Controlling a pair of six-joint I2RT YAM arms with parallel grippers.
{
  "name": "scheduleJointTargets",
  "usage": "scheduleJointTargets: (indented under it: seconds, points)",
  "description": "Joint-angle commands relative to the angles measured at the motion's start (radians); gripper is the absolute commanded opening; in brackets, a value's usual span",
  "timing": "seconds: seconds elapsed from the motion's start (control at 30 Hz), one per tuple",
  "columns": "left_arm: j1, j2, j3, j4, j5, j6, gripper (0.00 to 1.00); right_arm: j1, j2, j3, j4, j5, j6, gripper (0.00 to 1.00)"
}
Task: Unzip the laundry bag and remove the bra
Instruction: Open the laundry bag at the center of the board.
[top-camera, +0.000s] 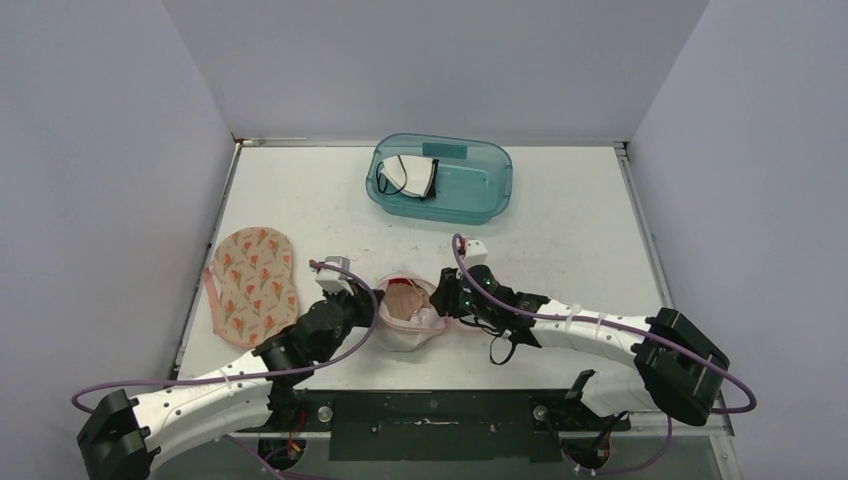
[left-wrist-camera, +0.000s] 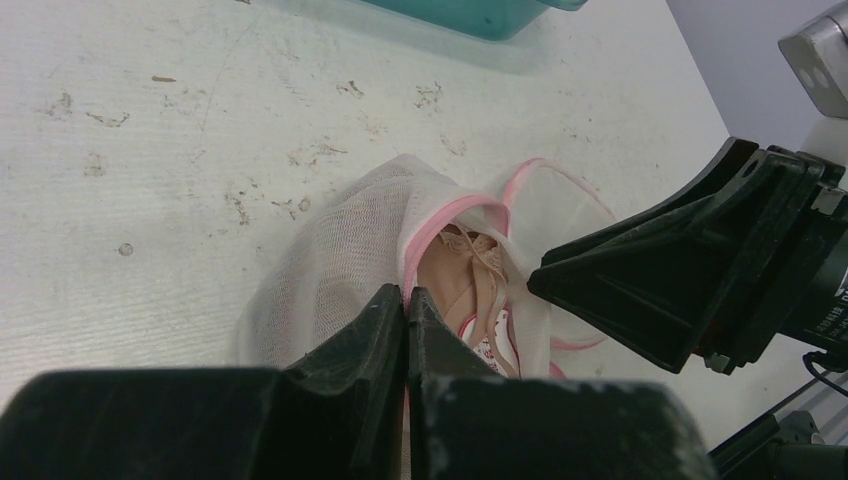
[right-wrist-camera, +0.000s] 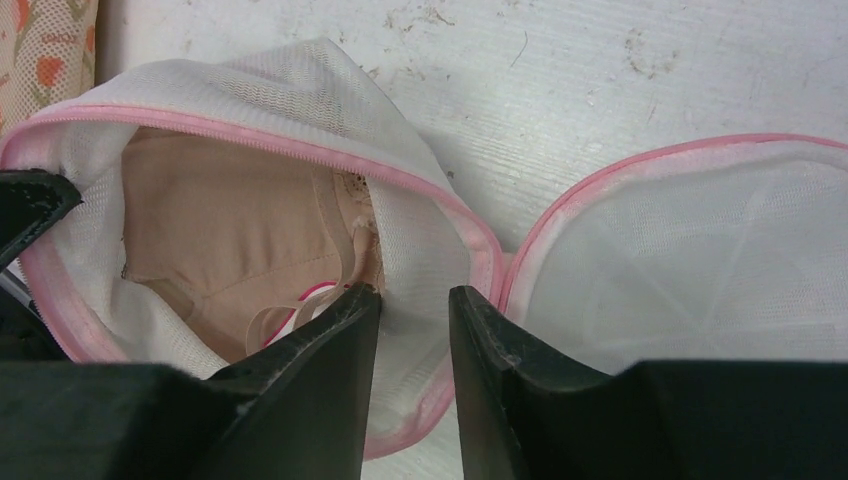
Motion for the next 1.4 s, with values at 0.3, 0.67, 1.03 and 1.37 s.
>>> scheduleJointTargets:
  seconds: [0.3, 0.67, 1.03, 1.37]
  points:
    - [0.008, -0.02, 0.014, 0.004, -0.004, -0.012, 0.0, -0.008, -0.08, 0.031, -0.053, 0.095, -0.089, 0.05]
    - [0.037, 0.074, 0.204, 0.073, 0.029, 0.028, 0.0, 0.115, -0.198, 0.244, -0.195, 0.443, -0.367, 0.05]
    - [0.109, 0.115, 0.075, 0.302, 0.036, 0.011, 0.0, 0.124, -0.218, -0.006, 0.012, 0.593, -0.354, 0.05]
    - [0.192, 0.167, 0.125, 0.288, 0.189, -0.012, 0.0, 0.146, -0.214, 0.064, -0.004, 0.615, -0.372, 0.05]
